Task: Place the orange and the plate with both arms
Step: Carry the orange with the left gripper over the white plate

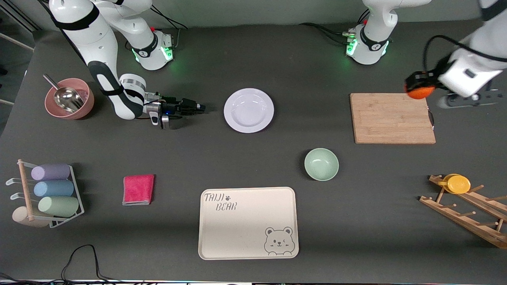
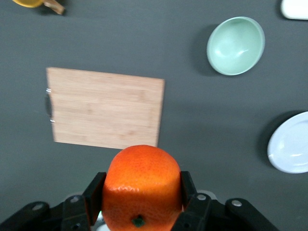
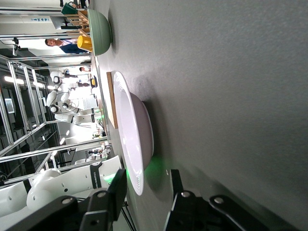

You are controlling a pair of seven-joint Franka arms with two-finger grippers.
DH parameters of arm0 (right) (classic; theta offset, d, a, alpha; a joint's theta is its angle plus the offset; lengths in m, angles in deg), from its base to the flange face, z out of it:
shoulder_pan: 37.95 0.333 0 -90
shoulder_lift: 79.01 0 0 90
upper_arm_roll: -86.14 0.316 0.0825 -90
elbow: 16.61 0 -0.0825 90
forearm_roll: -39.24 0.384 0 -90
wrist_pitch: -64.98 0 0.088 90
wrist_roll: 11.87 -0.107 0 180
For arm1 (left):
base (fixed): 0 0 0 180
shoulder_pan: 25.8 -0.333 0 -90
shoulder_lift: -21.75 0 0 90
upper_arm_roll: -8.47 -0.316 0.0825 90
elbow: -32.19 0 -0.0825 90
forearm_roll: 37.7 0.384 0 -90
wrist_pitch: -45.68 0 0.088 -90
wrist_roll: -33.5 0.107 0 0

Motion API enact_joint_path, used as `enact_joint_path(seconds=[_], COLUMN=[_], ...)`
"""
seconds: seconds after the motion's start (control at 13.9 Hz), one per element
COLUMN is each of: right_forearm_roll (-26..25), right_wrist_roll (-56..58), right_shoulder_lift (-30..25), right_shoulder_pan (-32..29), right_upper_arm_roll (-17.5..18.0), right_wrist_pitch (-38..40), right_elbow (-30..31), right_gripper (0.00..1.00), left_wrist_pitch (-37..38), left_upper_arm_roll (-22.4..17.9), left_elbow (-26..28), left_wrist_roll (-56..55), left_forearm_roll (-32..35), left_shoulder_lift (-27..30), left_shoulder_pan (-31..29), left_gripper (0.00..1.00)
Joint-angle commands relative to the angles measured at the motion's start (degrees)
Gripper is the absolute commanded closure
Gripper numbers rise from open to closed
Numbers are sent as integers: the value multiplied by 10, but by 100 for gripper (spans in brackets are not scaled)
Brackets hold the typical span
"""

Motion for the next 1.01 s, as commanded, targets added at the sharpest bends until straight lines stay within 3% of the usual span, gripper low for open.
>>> enact_joint_path(seconds=[0.0, 0.14, 0.29, 0.72, 0.94], right_forearm_roll=[13, 13, 13, 14, 14], right_wrist_roll=[19, 33, 36, 50, 64], right_shoulder_lift=[15, 23, 26, 33, 34], right_shoulder_pan=[1, 1, 1, 1, 2], right_upper_arm_roll=[-1, -1, -1, 0, 0], right_wrist_pitch=[1, 1, 1, 1, 1], right_elbow=[-8, -9, -9, -13, -16], right_gripper=[56, 56, 56, 56, 56], left_wrist_pitch=[-34, -75, -118, -277, -354], left_upper_arm_roll=[92, 161, 191, 191, 189], left_elbow=[-19, -19, -19, -18, -16], left_wrist_roll=[-151, -255, -324, -498, -582], left_forearm_roll=[-17, -19, -17, -4, 66], left_shoulder_lift=[-37, -70, -105, -220, -292], left_shoulder_pan=[3, 11, 44, 187, 243], left_gripper=[100, 100, 100, 100, 100])
